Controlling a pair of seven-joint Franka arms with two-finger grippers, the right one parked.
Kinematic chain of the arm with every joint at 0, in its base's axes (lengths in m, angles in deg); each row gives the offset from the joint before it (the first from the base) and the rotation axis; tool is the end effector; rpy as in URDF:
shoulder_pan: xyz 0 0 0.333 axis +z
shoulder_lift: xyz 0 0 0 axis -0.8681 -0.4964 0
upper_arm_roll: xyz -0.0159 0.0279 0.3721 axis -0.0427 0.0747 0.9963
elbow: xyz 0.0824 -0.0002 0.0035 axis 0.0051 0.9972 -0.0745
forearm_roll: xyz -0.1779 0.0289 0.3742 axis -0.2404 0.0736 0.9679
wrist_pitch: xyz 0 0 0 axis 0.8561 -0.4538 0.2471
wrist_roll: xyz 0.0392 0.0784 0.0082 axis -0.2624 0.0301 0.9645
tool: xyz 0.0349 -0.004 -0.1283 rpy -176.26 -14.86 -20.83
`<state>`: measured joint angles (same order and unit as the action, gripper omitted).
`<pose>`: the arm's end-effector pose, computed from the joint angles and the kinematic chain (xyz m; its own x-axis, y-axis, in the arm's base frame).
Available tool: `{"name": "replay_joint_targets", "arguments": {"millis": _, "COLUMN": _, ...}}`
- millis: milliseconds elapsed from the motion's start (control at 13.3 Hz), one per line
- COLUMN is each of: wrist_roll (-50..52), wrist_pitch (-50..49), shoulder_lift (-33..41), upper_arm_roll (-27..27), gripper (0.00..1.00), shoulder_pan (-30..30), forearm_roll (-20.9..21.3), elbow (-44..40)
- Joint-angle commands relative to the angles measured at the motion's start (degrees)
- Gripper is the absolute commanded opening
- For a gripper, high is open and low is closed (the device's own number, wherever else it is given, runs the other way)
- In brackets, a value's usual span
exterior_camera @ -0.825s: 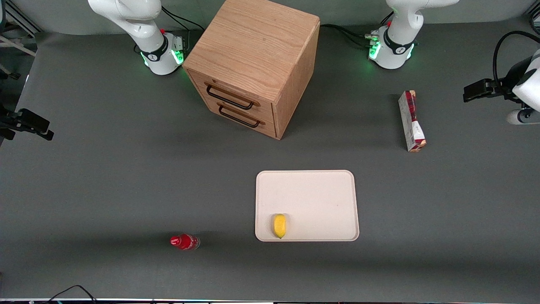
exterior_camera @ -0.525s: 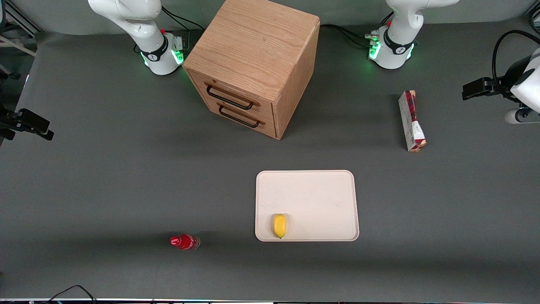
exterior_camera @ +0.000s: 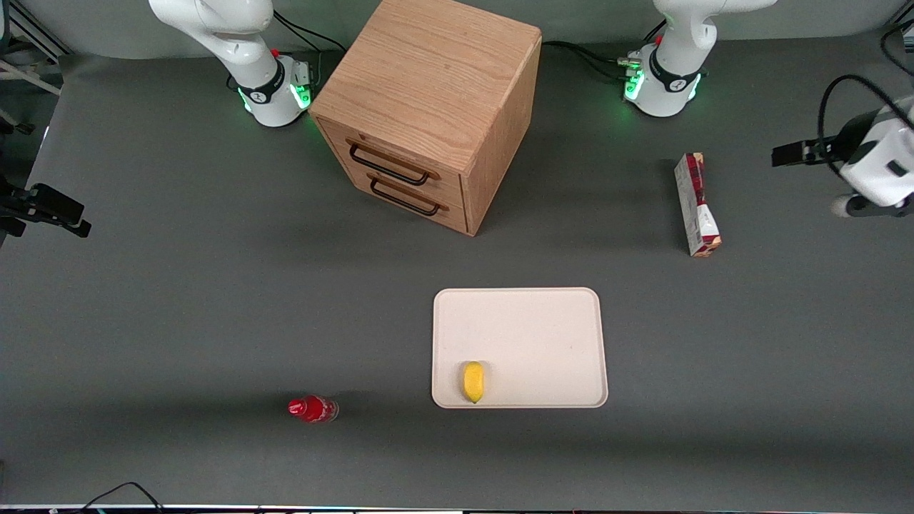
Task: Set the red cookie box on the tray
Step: 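Lower the open left gripper onto the standing red-and-white cookie box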
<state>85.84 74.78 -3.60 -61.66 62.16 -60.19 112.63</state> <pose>0.5200 0.0078 0.5636 0.9245 0.0602 -0.3765 0.0434 -0.9976 -0.0531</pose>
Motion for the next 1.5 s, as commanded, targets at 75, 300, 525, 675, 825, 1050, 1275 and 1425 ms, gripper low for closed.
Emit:
{"name": "replay_joint_targets", "arguments": {"millis": 75, "wrist_roll": -2.4, "wrist_pitch": 24.1, "shoulder_lift": 12.0, "upper_arm_roll": 0.0, "gripper": 1.00, "shoulder_pan": 0.2, "forearm_roll": -0.2, "elbow": 32.0}}
{"name": "replay_joint_targets", "arguments": {"millis": 300, "wrist_roll": -3.6, "wrist_pitch": 39.5, "shoulder_lift": 11.2, "upper_arm_roll": 0.1, "gripper": 1.00, "shoulder_pan": 0.2, "forearm_roll": 1.0, "elbow": 43.9}}
{"name": "replay_joint_targets", "arguments": {"millis": 525, "wrist_roll": -4.9, "wrist_pitch": 51.5, "shoulder_lift": 8.7, "upper_arm_roll": 0.1, "gripper": 1.00, "shoulder_pan": 0.4, "forearm_roll": 2.1, "elbow": 51.7}}
{"name": "replay_joint_targets", "arguments": {"millis": 675, "wrist_roll": -4.9, "wrist_pitch": 59.9, "shoulder_lift": 5.8, "upper_arm_roll": 0.7, "gripper": 1.00, "shoulder_pan": 0.4, "forearm_roll": 2.2, "elbow": 55.2}}
{"name": "replay_joint_targets", "arguments": {"millis": 825, "wrist_roll": -5.0, "wrist_pitch": 65.6, "shoulder_lift": 1.7, "upper_arm_roll": 0.9, "gripper": 0.93, "shoulder_pan": 0.4, "forearm_roll": 2.8, "elbow": 55.6}}
{"name": "replay_joint_targets", "arguments": {"millis": 1050, "wrist_roll": -5.0, "wrist_pitch": 68.2, "shoulder_lift": -0.6, "upper_arm_roll": 1.2, "gripper": 0.22, "shoulder_pan": 1.5, "forearm_roll": 3.4, "elbow": 55.6}}
{"name": "replay_joint_targets", "arguments": {"millis": 1275, "wrist_roll": -6.2, "wrist_pitch": 68.1, "shoulder_lift": -1.0, "upper_arm_roll": 3.6, "gripper": 0.00, "shoulder_pan": 1.6, "forearm_roll": 3.9, "elbow": 55.5}}
{"name": "replay_joint_targets", "arguments": {"millis": 1425, "wrist_roll": -7.2, "wrist_pitch": 68.1, "shoulder_lift": -1.0, "upper_arm_roll": 4.3, "gripper": 0.00, "shoulder_pan": 1.6, "forearm_roll": 3.8, "elbow": 55.1}}
